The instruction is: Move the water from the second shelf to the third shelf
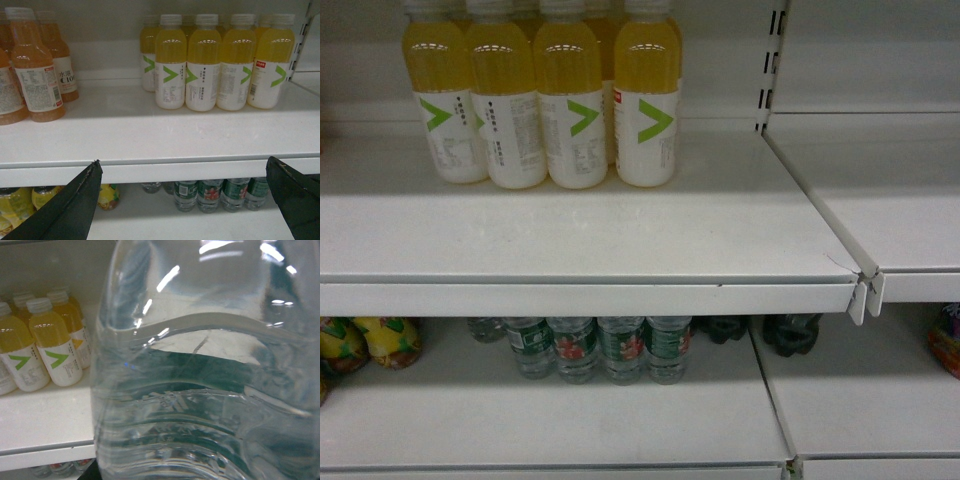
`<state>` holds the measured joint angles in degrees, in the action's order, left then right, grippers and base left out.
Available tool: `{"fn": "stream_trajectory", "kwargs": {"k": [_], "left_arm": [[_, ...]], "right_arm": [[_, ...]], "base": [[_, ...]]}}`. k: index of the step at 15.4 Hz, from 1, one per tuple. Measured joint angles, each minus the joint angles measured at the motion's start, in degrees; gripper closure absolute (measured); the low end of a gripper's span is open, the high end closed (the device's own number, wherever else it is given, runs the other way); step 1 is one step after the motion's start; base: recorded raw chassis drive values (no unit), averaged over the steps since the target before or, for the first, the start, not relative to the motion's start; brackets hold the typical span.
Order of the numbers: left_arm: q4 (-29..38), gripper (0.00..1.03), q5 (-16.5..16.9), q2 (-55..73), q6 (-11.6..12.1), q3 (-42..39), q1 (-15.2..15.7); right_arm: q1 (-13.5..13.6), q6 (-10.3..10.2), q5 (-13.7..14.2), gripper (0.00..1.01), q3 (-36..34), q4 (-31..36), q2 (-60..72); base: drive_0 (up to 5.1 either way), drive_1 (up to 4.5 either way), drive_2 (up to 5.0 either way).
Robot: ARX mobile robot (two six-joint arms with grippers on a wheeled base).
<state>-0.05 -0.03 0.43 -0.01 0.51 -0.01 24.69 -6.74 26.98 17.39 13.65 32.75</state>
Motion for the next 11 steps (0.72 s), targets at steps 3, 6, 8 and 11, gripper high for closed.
{"fn": "stream_trajectory", "kwargs": {"k": [3, 6, 8, 11], "left_arm": [[-0.11, 0.05, 0.00, 0.00, 0.02, 0.00, 0.00], [-0.11, 0.05, 0.00, 0.00, 0.00, 0.00, 0.00], [-0.13, 0.05, 0.00, 0.00, 0.00, 0.00, 0.00], [-0.17, 0.05, 0.07, 0.00, 0.00, 0.00, 0.00]], "right_arm": [[0.00, -0.02, 0.00, 0.59, 0.00, -0.15, 0.02], [0.00, -0.02, 0.00, 0.59, 0.00, -0.20, 0.02], [0.00, -0.02, 0.00, 0.59, 0.00, -0.20, 0.02], [-0.04, 0.00, 0.31, 0.59, 0.00, -0.22, 0.02]], "base": [[0.0, 0.00, 0.0], [0.0, 0.00, 0.0], [0.0, 0.00, 0.0], [-3.1, 1.03, 2.5]]}}
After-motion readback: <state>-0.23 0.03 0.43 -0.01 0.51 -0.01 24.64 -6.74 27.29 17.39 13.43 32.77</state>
